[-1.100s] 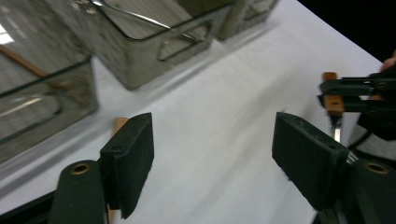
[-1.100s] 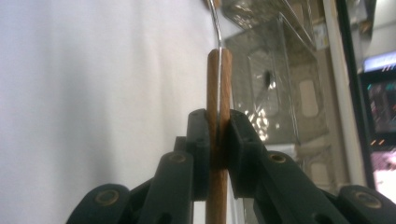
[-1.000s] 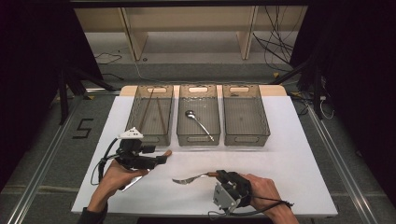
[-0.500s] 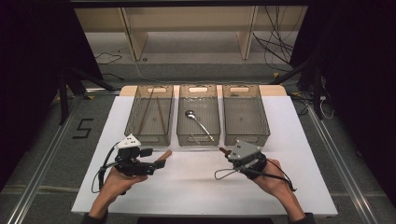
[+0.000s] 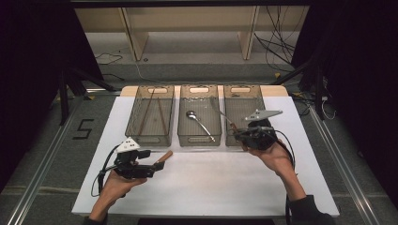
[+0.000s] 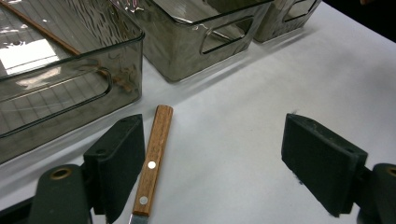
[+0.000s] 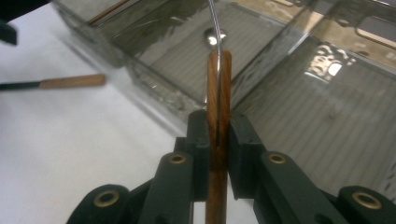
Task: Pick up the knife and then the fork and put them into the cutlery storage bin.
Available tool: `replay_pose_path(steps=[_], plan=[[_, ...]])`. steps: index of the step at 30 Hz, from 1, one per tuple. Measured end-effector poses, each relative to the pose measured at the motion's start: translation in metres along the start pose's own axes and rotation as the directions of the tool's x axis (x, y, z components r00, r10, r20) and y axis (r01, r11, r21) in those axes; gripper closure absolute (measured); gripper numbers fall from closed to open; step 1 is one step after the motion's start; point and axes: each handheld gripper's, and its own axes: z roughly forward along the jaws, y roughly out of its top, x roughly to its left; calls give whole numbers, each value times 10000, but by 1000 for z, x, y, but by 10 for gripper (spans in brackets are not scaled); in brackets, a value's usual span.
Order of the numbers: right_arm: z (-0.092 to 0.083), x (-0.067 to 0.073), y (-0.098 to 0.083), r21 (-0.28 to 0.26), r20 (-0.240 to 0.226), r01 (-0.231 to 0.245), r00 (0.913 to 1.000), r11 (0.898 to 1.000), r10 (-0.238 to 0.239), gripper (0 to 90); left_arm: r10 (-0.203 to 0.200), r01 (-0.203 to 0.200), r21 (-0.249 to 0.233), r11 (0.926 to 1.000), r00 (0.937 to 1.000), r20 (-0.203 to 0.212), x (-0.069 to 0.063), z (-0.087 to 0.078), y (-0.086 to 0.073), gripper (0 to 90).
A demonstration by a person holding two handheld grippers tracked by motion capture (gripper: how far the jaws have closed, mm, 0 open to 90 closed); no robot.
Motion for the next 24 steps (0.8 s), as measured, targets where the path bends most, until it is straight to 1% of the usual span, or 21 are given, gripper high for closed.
replay_pose_path(steps=[1, 5, 7, 10, 17, 21, 24], plan=[[1, -4, 3, 28, -17, -204, 9998, 9998, 204, 810, 40, -40, 27, 10000, 10000, -39, 0, 0, 0, 208], [7, -21, 11, 205, 117, -696, 9975, 9974, 694, 810, 186, -185, 60, 9998, 9996, -201, -1, 1, -2, 202], [11, -29, 14, 246, 176, -960, 9953, 9951, 956, 810, 180, -179, 47, 9998, 9996, -216, 0, 1, -3, 201], [16, -39, 17, 305, 229, -1329, 9910, 9907, 1322, 810, 67, -68, -22, 10000, 9996, -272, 2, 0, -4, 198], [25, -57, 25, 424, 581, -1893, 9807, 9810, 1867, 810, 6, -7, -29, 10000, 9995, -317, 3, 0, -5, 192], [29, -64, 28, 441, 834, -2095, 9751, 9768, 2054, 810, 5, -6, -19, 10000, 9994, -345, 4, 0, -5, 190], [35, -69, 29, 560, 1052, -2285, 9694, 9719, 2218, 810, -13, 13, -4, 10000, 9993, -363, 5, -1, -6, 189]])
